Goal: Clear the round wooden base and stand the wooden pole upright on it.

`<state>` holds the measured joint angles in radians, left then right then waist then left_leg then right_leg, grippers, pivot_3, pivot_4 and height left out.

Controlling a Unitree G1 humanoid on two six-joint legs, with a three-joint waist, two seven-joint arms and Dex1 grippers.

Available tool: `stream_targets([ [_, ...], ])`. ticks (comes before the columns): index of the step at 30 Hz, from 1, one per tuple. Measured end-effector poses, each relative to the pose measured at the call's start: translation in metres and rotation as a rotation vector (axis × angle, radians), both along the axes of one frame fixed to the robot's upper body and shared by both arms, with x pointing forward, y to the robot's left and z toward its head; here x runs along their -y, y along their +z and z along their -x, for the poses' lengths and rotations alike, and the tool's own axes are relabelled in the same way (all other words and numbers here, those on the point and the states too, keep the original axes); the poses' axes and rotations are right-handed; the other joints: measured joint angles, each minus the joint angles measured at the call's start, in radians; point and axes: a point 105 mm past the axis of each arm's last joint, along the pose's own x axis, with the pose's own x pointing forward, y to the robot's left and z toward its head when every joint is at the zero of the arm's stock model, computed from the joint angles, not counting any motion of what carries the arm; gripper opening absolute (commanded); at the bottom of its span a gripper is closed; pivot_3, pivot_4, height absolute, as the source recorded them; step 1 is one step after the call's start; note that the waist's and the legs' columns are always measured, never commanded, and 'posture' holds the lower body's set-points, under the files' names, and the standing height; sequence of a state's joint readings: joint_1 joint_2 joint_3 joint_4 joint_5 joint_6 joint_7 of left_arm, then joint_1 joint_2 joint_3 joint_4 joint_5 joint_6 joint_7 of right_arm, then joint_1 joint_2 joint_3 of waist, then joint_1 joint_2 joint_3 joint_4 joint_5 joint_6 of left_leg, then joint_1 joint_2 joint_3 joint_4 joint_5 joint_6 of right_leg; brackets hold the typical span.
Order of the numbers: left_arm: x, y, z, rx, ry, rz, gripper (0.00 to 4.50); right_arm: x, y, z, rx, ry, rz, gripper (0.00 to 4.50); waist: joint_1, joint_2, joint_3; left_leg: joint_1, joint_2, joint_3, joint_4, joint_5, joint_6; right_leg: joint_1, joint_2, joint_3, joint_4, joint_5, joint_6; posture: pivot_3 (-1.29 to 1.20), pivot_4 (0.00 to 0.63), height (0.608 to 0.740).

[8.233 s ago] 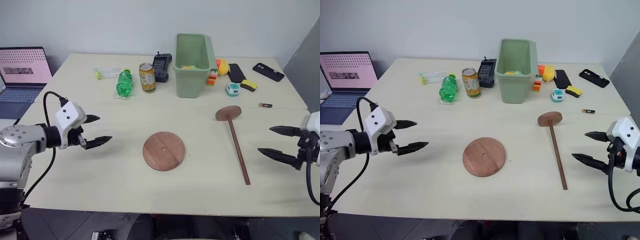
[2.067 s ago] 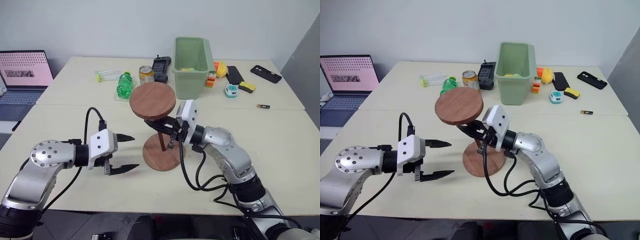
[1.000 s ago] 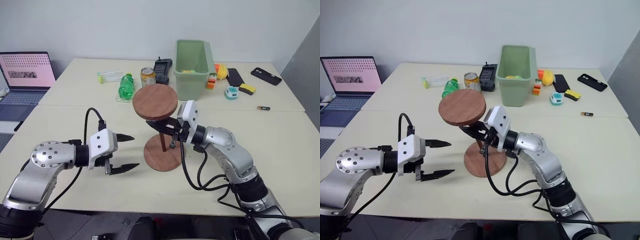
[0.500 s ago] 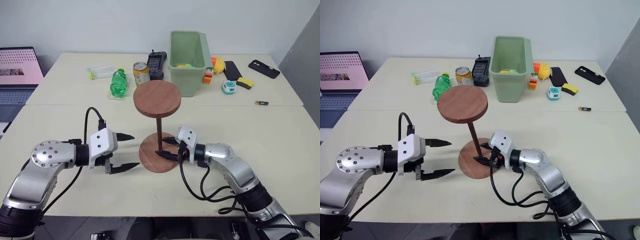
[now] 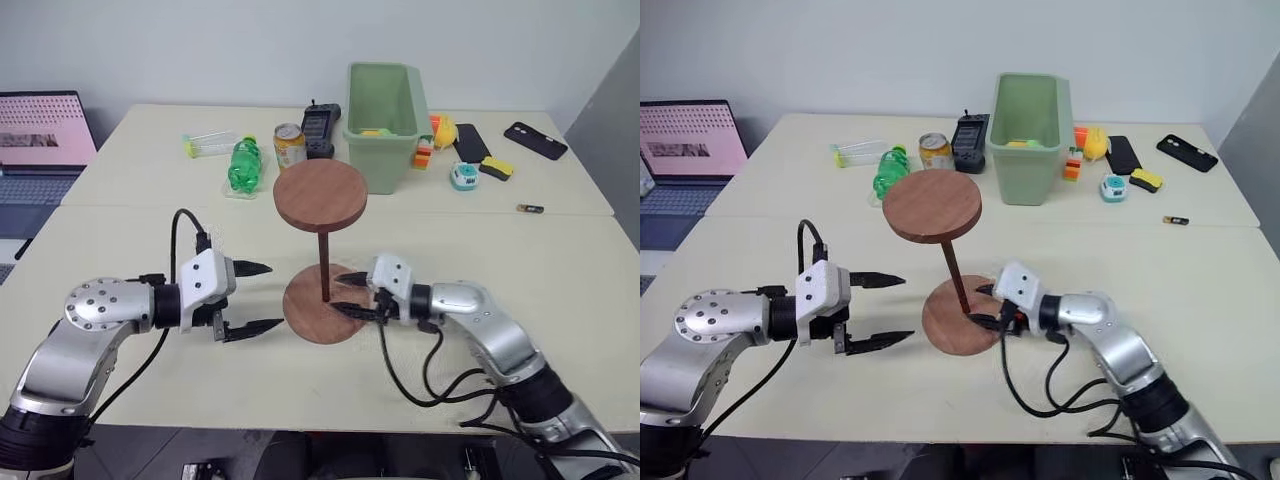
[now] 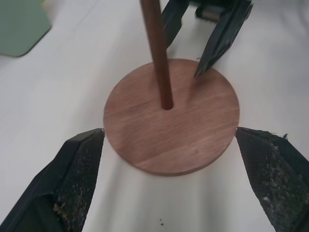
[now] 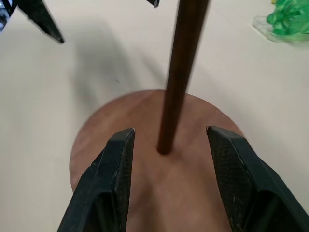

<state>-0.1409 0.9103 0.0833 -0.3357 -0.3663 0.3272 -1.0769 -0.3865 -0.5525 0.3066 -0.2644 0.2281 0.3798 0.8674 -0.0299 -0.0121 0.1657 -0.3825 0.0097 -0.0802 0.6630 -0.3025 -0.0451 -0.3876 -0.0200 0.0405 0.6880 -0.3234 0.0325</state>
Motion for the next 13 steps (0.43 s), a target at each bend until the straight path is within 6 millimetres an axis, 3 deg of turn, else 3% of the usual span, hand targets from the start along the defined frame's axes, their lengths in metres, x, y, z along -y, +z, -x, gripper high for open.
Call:
stream_targets([
  [2,-0.003,-0.001,-0.002,0.0,0.026,-0.022,4.5,0.022,0.007,0.005,0.013,-0.015,0.02,2.44,0.002,0.0,0.0,0.0,0.0,0.0,0.0,0.0,0.0,0.0,0.0,0.0,-0.001,0.0,0.0,0.0,0.15,0.74],
  [6,-0.007,-0.002,-0.002,0.003,0.038,-0.052,4.5,0.045,0.017,0.019,0.008,-0.023,0.016,2.44,-0.002,-0.001,0.0,0.001,0.002,0.0,0.0,0.0,0.0,0.0,0.0,0.0,0.0,0.0,0.0,0.0,0.15,0.74],
  [10,-0.027,0.0,-0.007,-0.005,0.095,-0.074,4.5,0.098,0.031,0.026,0.018,-0.151,0.088,2.44,0.001,0.001,0.002,0.001,0.001,0.0,0.0,0.0,0.0,0.001,0.0,0.0,0.001,0.0,0.0,0.0,0.15,0.74],
  [13,-0.038,0.004,-0.009,-0.004,0.119,-0.078,4.5,0.125,0.047,0.028,0.052,-0.236,0.106,2.44,0.0,0.001,0.002,0.002,0.001,0.001,0.0,0.0,0.0,0.002,0.0,0.0,0.001,0.0,0.0,0.0,0.15,0.74],
])
